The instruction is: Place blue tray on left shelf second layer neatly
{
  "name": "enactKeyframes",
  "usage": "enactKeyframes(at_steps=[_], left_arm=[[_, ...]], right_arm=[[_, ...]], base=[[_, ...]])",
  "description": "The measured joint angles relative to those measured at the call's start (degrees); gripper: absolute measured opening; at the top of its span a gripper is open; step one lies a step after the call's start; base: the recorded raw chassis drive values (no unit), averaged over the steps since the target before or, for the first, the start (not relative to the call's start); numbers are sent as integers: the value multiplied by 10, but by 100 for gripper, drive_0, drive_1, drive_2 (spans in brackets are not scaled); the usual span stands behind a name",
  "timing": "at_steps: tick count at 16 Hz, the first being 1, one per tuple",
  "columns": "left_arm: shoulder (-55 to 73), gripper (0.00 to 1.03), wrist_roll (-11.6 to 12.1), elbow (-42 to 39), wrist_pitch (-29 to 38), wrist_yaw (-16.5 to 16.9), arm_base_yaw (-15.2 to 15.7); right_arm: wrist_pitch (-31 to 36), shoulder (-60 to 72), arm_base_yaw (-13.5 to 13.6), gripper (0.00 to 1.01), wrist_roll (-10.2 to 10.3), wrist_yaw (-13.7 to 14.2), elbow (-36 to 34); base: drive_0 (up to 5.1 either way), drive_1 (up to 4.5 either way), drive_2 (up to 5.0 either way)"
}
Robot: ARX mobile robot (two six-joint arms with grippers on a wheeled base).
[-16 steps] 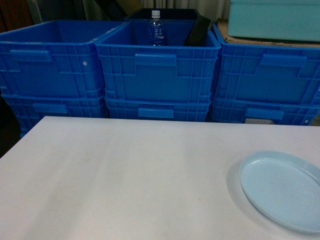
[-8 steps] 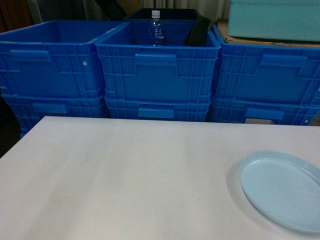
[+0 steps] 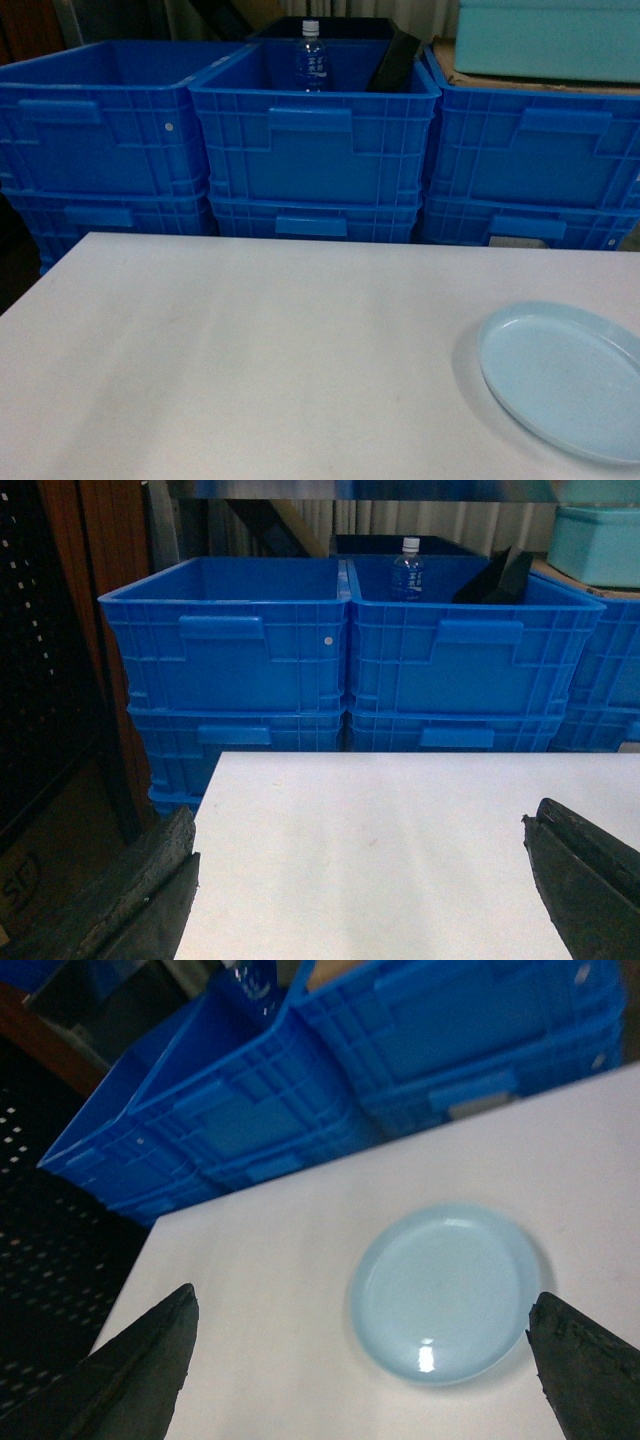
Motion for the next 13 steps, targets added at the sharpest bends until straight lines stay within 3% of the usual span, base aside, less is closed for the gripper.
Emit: enactKeyframes(at_steps=[2, 4, 6, 8, 10, 11, 13], left_arm=[[0, 98, 0, 0, -1, 0, 0], [0, 98, 0, 0, 0, 0, 0], [0, 98, 0, 0, -1, 0, 0], [0, 98, 0, 0, 0, 0, 0], [0, 98, 0, 0, -1, 0, 0], [0, 98, 0, 0, 0, 0, 0], [0, 98, 0, 0, 0, 0, 0]], right_arm=[[-76, 100, 24, 98, 3, -46, 61], [-113, 149, 54, 98, 10, -73, 96], [-79, 162, 81, 98, 28, -68, 86], [-16, 159, 113, 98, 63, -33, 61], [40, 130, 151, 98, 85, 27, 24], [74, 100, 194, 98, 101, 68, -6], [147, 53, 262, 98, 99, 155, -52]], base=[[0, 0, 0], [0, 0, 0], [0, 0, 0], [0, 0, 0], [0, 0, 0], [0, 0, 0], [0, 0, 0]])
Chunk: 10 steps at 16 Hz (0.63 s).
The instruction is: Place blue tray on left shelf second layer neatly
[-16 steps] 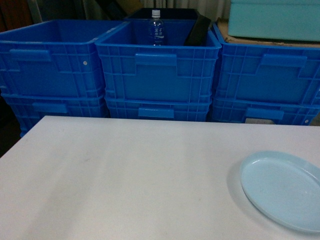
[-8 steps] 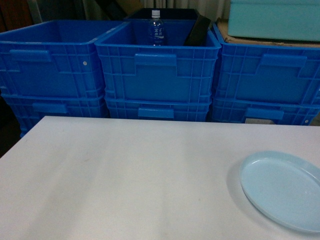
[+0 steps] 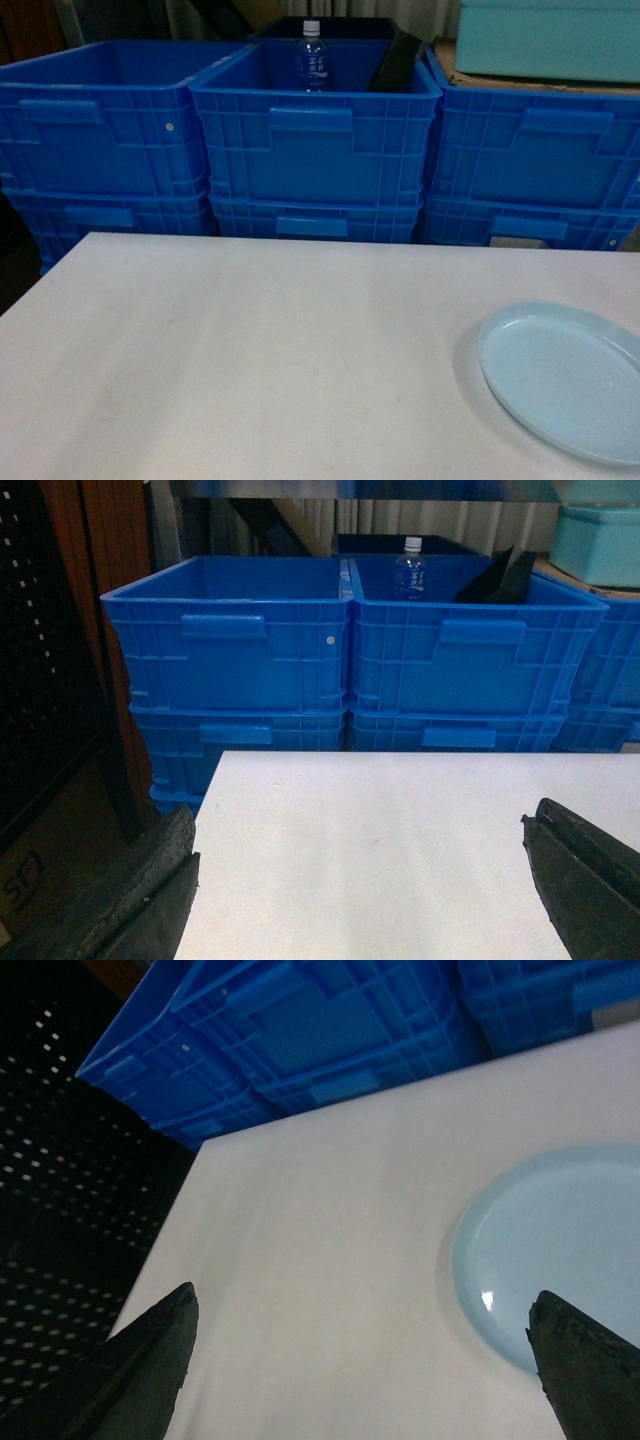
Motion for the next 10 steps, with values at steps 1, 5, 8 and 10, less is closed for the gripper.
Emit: enactKeyframes(at_steps=[1, 5, 8, 10], left_arm=[[0, 98, 0, 0, 0, 0, 0], [0, 98, 0, 0, 0, 0, 0], [0, 98, 0, 0, 0, 0, 0], [0, 98, 0, 0, 0, 0, 0]], right_arm=[[28, -28, 19, 98, -14, 45, -18], [36, -38, 14, 98, -30, 96, -20], [22, -33, 9, 98, -37, 86, -17], [-52, 39, -24, 98, -67, 43, 22]], base=[[0, 0, 0], [0, 0, 0], [0, 0, 0], [0, 0, 0]])
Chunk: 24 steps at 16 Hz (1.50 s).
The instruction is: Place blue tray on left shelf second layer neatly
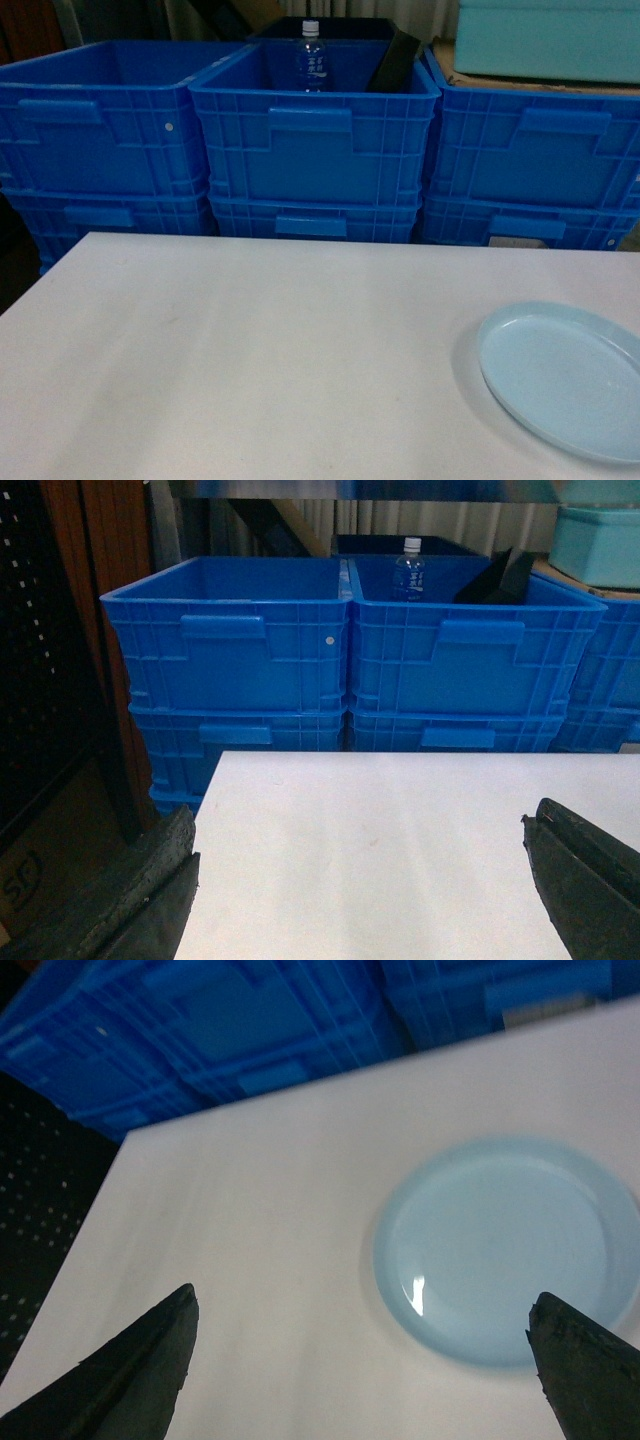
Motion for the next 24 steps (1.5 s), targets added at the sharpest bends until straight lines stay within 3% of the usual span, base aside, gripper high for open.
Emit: enactKeyframes(at_steps=[1, 3, 4, 5, 7, 10, 14, 16, 19, 21, 24], left_arm=[[0, 98, 0, 0, 0, 0, 0], [0, 98, 0, 0, 0, 0, 0], [0, 98, 0, 0, 0, 0, 0], [0, 98, 0, 0, 0, 0, 0], [0, 98, 0, 0, 0, 0, 0], [0, 98, 0, 0, 0, 0, 0], [0, 98, 0, 0, 0, 0, 0], [0, 98, 0, 0, 0, 0, 0], [0, 98, 0, 0, 0, 0, 0], [0, 98, 0, 0, 0, 0, 0], [0, 98, 0, 0, 0, 0, 0]], right_arm=[[-39, 48, -14, 98, -7, -25, 28], [-175, 193, -34, 98, -28, -124, 135], [-235, 241, -38, 98, -38, -157, 192], [-275, 282, -42, 98, -38, -166, 235], [-286, 358, -55, 98, -26, -113, 267], [-272, 419, -68, 98, -14, -70, 272], [-243, 502, -72, 98, 42, -27, 280], [-239, 520, -75, 98, 71, -13, 303], [-229, 533, -75, 98, 134, -9, 319], [-224, 533, -67, 98, 151, -3, 319], [-226, 533, -60, 95, 150, 0, 319]], base=[[0, 0, 0], [0, 0, 0], [0, 0, 0], [0, 0, 0], [0, 0, 0], [0, 0, 0], [0, 0, 0], [0, 0, 0], [0, 0, 0], [0, 0, 0], [0, 0, 0]])
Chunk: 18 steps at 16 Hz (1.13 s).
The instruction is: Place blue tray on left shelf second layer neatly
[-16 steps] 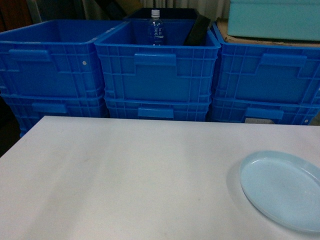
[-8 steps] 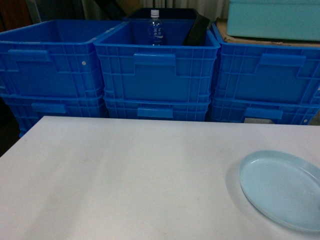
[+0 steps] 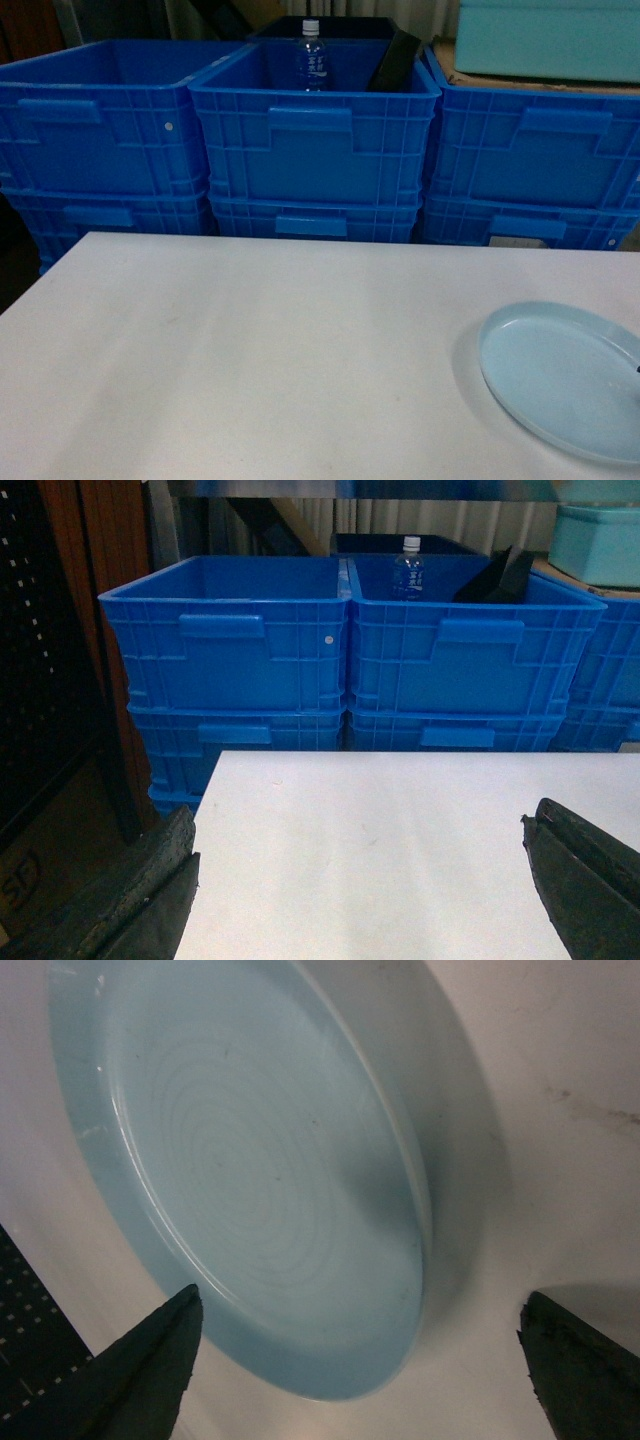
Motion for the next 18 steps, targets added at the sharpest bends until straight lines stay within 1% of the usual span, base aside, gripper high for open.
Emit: enactKeyframes(at_steps=[1, 3, 4, 7, 8, 9, 10, 11, 12, 13, 14, 16, 17, 18], left_arm=[[0, 98, 0, 0, 0, 0, 0], [0, 98, 0, 0, 0, 0, 0], [0, 98, 0, 0, 0, 0, 0], [0, 98, 0, 0, 0, 0, 0], [0, 98, 0, 0, 0, 0, 0], [0, 98, 0, 0, 0, 0, 0], [0, 98, 0, 0, 0, 0, 0], [0, 98, 0, 0, 0, 0, 0], [0, 98, 0, 0, 0, 0, 0], [0, 98, 0, 0, 0, 0, 0], [0, 98, 0, 0, 0, 0, 0], [0, 98, 0, 0, 0, 0, 0], [0, 98, 0, 0, 0, 0, 0], [0, 98, 0, 0, 0, 0, 0]], right_arm=[[-5, 2, 1, 82, -17, 3, -4], [-10, 7, 1, 68, -42, 2, -8], [-10, 9, 1, 56, -59, -2, -13], [-2, 11, -1, 23, -103, -7, -42], [-3, 12, -7, 12, -117, -9, -50], [-8, 14, -16, 2, -134, -18, -53], [-11, 16, -24, 2, -150, -27, -59], [-11, 16, -31, 2, -161, -33, -64], [-10, 16, -35, 2, -165, -35, -67], [-4, 15, -38, 2, -165, -39, -71], [10, 6, -37, 2, -151, -41, -82], [47, -29, -23, 2, -92, -31, -110], [64, -57, -13, 2, -66, -16, -123], [98, -107, -1, 2, -56, -10, -137]], base=[[0, 0, 0], [0, 0, 0], [0, 0, 0], [0, 0, 0], [0, 0, 0], [0, 0, 0], [0, 0, 0], [0, 0, 0], [0, 0, 0], [0, 0, 0], [0, 0, 0], [0, 0, 0], [0, 0, 0], [0, 0, 0]])
